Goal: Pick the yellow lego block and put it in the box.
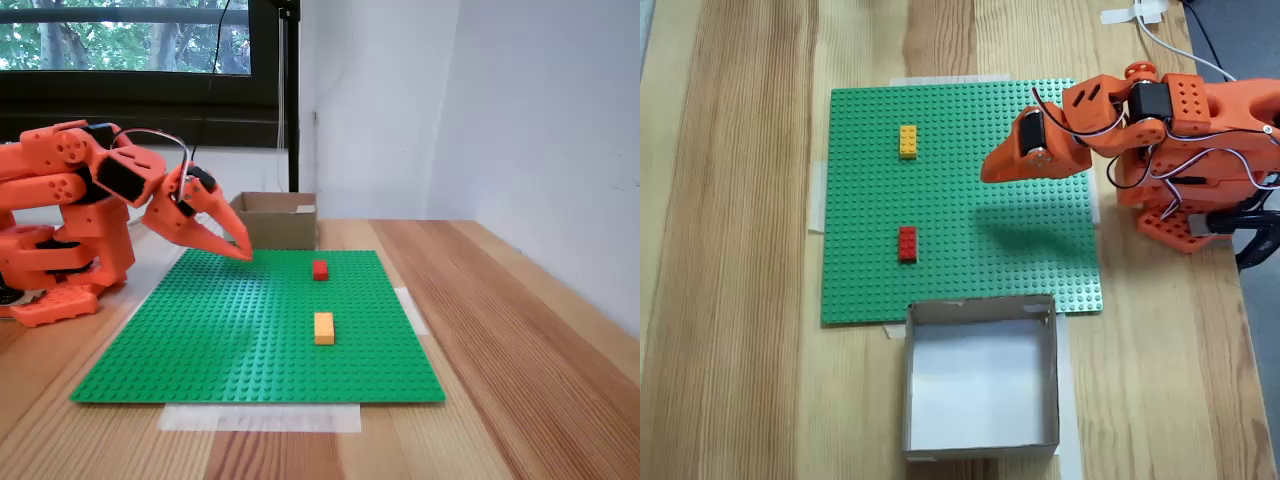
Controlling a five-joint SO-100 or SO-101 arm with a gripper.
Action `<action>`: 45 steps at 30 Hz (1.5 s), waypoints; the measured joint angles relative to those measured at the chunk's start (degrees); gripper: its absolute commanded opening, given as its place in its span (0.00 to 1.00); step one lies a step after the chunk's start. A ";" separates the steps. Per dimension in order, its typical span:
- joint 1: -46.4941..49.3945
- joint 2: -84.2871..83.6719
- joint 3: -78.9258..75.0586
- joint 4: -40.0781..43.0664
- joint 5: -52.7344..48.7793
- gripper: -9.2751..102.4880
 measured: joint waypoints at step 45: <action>3.16 -30.23 -37.62 9.67 -7.29 0.08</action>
